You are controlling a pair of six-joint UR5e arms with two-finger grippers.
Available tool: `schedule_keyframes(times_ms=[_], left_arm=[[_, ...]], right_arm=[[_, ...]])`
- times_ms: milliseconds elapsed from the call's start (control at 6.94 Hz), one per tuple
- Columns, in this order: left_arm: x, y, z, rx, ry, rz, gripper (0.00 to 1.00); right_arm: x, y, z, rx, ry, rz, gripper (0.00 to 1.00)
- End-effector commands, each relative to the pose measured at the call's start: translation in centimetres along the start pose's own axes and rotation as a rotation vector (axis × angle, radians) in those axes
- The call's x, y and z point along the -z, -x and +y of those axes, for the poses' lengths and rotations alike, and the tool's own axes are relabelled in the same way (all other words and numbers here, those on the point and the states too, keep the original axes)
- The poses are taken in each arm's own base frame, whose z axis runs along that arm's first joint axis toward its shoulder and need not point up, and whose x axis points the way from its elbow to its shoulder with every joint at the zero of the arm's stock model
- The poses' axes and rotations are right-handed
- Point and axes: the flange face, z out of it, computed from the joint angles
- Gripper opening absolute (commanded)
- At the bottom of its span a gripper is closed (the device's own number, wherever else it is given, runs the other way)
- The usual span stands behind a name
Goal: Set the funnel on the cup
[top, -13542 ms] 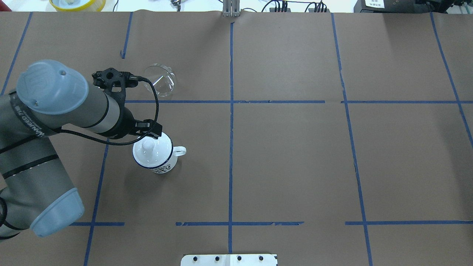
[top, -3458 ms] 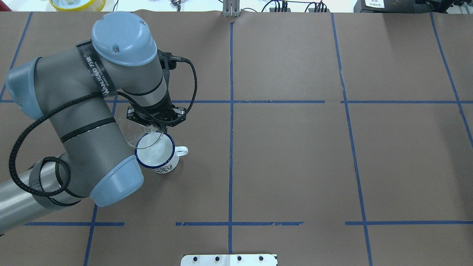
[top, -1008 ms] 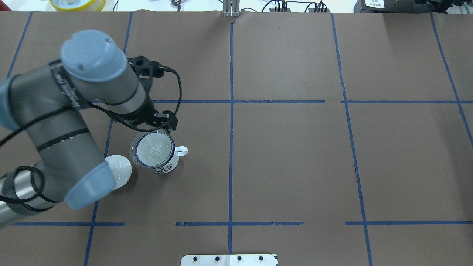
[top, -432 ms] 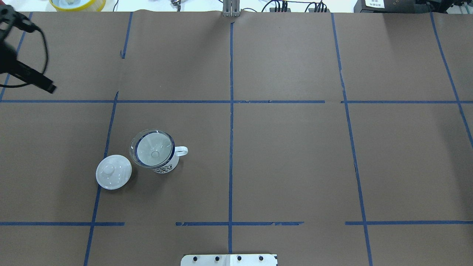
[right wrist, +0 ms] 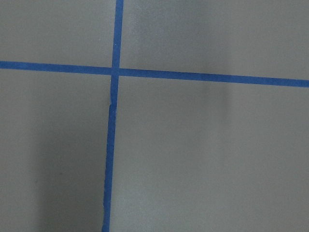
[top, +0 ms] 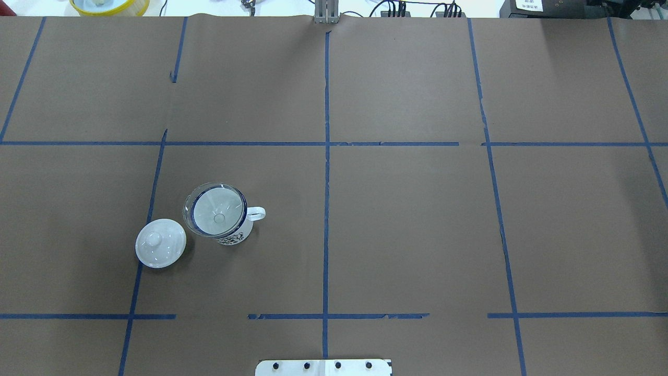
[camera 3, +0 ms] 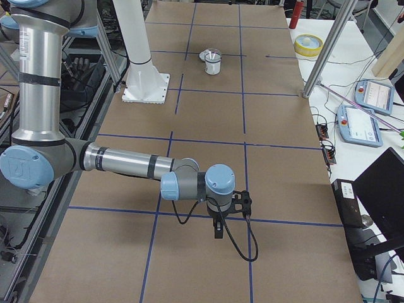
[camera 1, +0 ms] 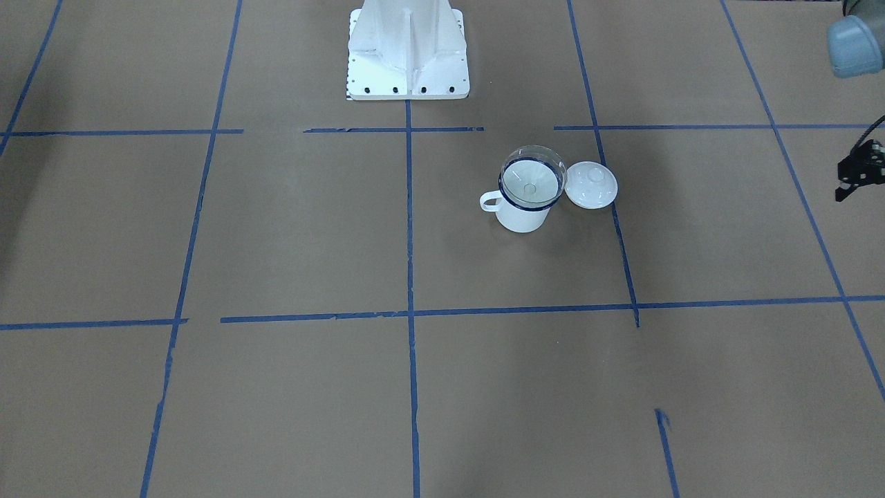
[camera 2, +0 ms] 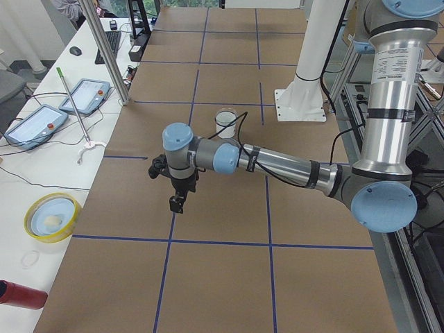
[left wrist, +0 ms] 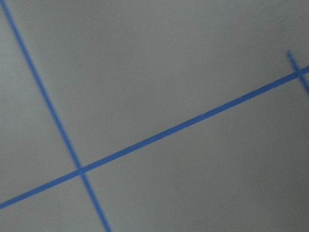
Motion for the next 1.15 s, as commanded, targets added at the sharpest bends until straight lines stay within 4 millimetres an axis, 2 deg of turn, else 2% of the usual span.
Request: schedule_keyframes(times_ms=[0, 144, 288, 432, 1008], left_arm=[[-0.1, 5.7, 4.7, 0.098, 0.008, -0.005, 1.00], [-0.5, 6.1, 6.5, 0.093, 0.008, 0.036, 1.00], [-0.1, 5.3, 6.0, 0.097, -0.005, 0.094, 1.00], [-0.7, 5.7, 6.4, 0.116, 0.015, 0.097, 1.00], [-0.3, 5.4, 6.2, 0.104, 0.000, 0.091, 1.00]], right_arm=[[0.0, 0.0, 0.0, 0.000, 0.000, 0.000, 1.00], [0.0, 0.0, 0.0, 0.000, 0.000, 0.000, 1.00], [0.0, 0.0, 0.0, 0.000, 0.000, 0.000, 1.00], [0.1, 0.0, 0.0, 0.001, -0.001, 0.000, 1.00], [0.0, 0.0, 0.0, 0.000, 0.000, 0.000, 1.00]])
